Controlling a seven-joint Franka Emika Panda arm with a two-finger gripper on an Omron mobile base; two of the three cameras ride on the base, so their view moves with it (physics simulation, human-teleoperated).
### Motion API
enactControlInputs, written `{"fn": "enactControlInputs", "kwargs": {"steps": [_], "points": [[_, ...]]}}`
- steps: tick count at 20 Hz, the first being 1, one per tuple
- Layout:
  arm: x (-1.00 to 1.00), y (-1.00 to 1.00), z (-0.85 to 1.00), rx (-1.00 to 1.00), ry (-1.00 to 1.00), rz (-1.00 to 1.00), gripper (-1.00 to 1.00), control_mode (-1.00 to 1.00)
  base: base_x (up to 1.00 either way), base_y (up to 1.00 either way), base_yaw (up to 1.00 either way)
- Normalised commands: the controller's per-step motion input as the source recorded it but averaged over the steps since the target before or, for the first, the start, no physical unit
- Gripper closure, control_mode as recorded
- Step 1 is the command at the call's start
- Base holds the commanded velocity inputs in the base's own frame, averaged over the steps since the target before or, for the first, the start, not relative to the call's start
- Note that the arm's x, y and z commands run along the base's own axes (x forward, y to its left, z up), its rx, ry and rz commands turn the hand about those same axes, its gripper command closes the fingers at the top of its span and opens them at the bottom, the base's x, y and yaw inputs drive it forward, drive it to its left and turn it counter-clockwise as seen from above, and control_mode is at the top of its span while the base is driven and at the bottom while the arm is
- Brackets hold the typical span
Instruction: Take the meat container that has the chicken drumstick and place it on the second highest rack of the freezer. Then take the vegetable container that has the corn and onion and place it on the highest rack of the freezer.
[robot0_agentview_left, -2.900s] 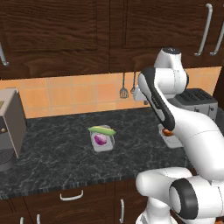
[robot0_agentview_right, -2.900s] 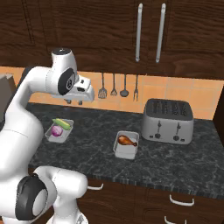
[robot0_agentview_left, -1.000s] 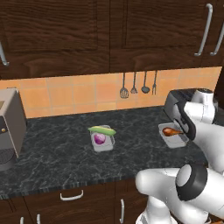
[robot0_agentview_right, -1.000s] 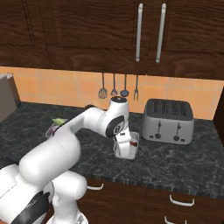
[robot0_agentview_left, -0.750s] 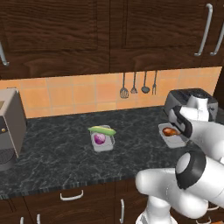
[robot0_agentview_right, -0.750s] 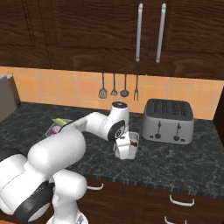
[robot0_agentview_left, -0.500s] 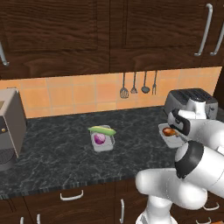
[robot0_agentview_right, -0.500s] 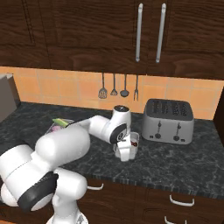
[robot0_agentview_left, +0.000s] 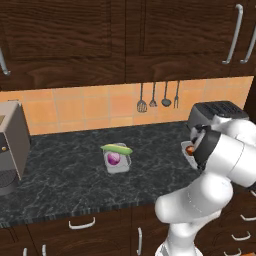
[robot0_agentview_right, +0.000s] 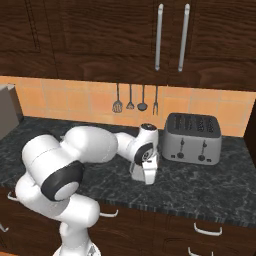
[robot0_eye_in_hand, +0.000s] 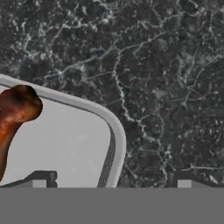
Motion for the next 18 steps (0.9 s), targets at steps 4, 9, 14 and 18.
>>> {"fn": "enactControlInputs", "kwargs": {"steps": [4,9,14,18], "points": [[0.18,-0.03,-0.25,0.01,0.07,0.00,-1.00,-1.00,0.00,0.00,0.00],[0.00,0.10,-0.42,0.00,0.00,-0.04,-1.00,-1.00,0.00,0.00,0.00],[-0.03,0.00,-0.49,0.00,0.00,-0.06,-1.00,-1.00,0.00,0.00,0.00],[-0.73,0.00,-0.35,0.00,-0.03,-0.04,-1.00,-1.00,0.00,0.00,0.00]]}}
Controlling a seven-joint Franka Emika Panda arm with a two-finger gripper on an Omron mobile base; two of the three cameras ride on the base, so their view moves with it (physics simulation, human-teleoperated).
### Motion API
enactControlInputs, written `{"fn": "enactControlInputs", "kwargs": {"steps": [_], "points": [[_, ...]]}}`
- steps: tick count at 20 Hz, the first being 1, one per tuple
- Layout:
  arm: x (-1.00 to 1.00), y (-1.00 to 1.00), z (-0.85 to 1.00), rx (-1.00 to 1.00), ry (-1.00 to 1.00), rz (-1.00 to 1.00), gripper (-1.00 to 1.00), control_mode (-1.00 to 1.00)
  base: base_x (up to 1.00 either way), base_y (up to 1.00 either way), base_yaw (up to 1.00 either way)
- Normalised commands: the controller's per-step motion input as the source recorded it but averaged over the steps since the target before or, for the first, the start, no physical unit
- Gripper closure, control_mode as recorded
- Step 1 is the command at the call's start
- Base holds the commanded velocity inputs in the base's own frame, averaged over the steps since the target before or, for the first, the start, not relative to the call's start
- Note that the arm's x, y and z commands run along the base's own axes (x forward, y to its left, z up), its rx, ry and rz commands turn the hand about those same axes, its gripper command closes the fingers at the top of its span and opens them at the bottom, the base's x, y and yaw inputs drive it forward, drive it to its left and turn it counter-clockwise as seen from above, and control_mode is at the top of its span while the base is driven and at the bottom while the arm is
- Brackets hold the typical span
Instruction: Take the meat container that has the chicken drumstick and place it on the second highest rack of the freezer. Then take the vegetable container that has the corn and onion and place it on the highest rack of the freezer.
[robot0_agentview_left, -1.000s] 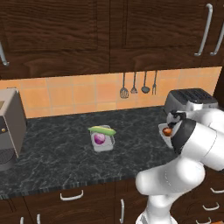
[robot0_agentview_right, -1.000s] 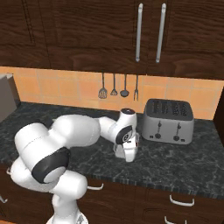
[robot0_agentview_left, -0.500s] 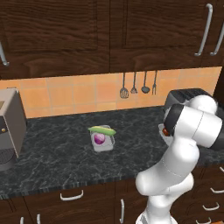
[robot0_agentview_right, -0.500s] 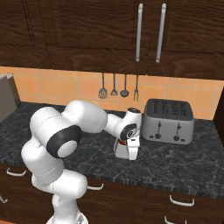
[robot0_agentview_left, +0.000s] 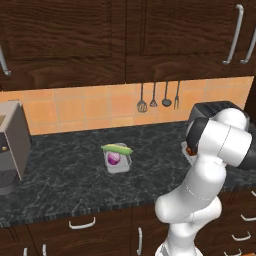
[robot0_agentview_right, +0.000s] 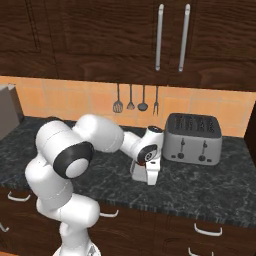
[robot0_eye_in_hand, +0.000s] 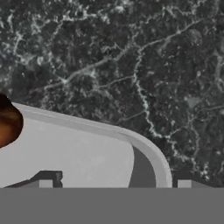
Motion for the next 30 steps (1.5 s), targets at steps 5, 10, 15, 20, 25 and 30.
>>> {"fn": "enactControlInputs", "kwargs": {"steps": [5,10,15,20,25,30], "points": [[-0.29,0.00,-0.33,0.00,0.01,-0.04,-1.00,-1.00,0.00,0.00,0.00],[0.00,0.01,-0.51,0.00,0.16,-0.05,1.00,-1.00,0.00,0.00,0.00],[-0.18,0.00,-0.48,0.00,0.10,-0.05,1.00,-1.00,0.00,0.00,0.00],[-0.68,0.01,-0.38,0.00,0.00,-0.09,1.00,-1.00,0.00,0.00,0.00],[-0.68,0.00,-0.11,0.00,-0.06,-0.11,1.00,-1.00,0.00,0.00,0.00],[-0.53,0.00,0.30,0.00,-0.02,-0.06,1.00,-1.00,0.00,0.00,0.00]]}}
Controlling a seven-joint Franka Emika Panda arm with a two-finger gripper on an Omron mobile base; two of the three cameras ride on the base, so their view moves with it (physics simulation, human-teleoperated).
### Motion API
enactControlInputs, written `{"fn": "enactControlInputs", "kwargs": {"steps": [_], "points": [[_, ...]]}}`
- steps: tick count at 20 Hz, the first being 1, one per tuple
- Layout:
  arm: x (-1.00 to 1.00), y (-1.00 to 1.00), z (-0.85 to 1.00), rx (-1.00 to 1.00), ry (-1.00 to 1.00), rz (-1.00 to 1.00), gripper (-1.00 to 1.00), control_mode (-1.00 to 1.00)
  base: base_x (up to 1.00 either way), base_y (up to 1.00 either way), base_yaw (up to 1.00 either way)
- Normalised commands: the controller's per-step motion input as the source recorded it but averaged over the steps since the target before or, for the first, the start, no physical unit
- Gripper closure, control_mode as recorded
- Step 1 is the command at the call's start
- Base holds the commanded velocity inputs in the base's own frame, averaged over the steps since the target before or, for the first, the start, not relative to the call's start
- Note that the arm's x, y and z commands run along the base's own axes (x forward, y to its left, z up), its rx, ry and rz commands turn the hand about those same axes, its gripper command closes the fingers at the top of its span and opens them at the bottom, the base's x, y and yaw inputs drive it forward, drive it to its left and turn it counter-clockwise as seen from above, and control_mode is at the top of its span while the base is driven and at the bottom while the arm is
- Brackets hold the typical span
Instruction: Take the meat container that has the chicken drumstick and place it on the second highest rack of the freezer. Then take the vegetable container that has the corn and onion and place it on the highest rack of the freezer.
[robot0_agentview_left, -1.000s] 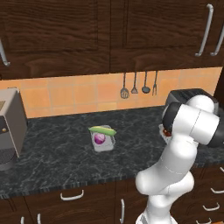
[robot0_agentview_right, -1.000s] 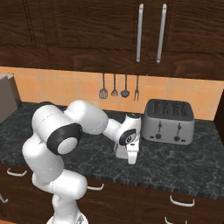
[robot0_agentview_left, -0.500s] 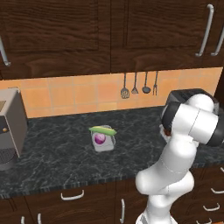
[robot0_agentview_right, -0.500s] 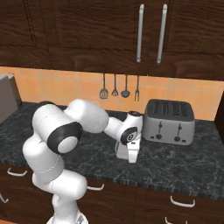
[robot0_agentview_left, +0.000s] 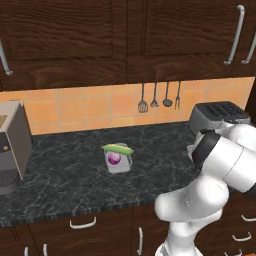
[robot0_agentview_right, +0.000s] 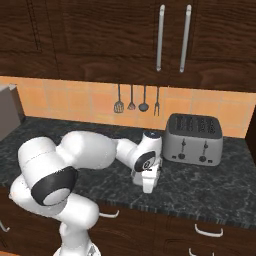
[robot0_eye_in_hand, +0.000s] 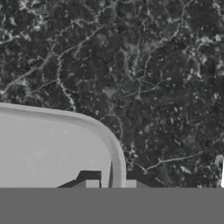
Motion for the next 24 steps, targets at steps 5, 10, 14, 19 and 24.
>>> {"fn": "enactControlInputs", "kwargs": {"steps": [5,10,14,19,24], "points": [[-0.39,0.00,0.93,0.01,-0.04,0.00,1.00,-1.00,0.00,0.00,0.00],[-0.25,0.26,1.00,0.01,-0.08,0.14,1.00,-1.00,0.00,0.00,0.00],[-0.04,0.77,0.91,0.01,0.00,0.43,1.00,-1.00,0.00,0.00,0.00],[-0.32,0.78,0.78,0.00,0.01,0.35,1.00,-1.00,0.00,0.00,0.00],[-0.81,0.32,0.73,0.08,0.00,0.06,1.00,-1.00,0.00,0.00,0.00]]}}
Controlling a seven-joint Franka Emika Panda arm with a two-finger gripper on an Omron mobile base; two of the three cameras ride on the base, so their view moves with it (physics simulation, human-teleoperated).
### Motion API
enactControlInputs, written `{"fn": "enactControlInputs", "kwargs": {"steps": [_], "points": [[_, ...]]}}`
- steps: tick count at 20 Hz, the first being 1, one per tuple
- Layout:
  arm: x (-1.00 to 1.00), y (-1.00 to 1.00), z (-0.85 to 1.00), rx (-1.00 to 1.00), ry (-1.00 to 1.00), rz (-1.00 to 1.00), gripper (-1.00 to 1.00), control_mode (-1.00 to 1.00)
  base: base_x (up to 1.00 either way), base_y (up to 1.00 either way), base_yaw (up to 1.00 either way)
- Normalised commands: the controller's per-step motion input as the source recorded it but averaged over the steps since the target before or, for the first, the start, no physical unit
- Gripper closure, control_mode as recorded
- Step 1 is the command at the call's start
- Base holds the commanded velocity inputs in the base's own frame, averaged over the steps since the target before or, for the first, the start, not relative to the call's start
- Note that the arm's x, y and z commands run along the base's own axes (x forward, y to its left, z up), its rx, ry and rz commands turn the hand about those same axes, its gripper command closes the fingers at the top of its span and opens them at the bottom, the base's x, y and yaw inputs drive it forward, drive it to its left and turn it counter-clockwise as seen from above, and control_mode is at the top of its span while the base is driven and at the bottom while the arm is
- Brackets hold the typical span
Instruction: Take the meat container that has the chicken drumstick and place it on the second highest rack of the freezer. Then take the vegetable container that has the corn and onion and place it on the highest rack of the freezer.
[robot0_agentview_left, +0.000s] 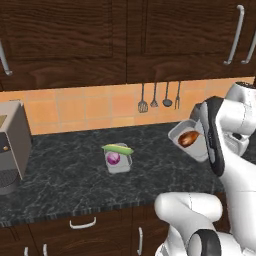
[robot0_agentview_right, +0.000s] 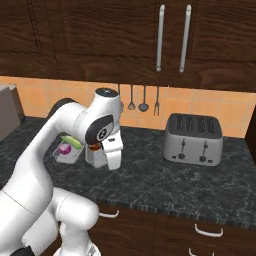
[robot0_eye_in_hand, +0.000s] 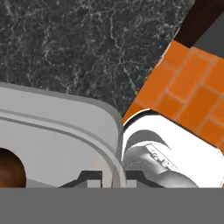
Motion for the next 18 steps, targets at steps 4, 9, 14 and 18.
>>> {"fn": "enactControlInputs", "kwargs": {"steps": [4,9,14,18], "points": [[-0.88,0.16,0.61,0.18,0.00,-0.06,1.00,-1.00,0.00,0.00,0.00],[-0.54,0.49,0.65,0.09,0.03,-0.05,1.00,-1.00,0.00,0.00,0.00],[-0.56,0.27,0.18,0.01,0.01,-0.03,1.00,-1.00,0.00,0.00,0.00],[-0.15,0.04,0.00,0.00,0.00,-0.01,1.00,1.00,-0.72,0.11,-0.06]]}}
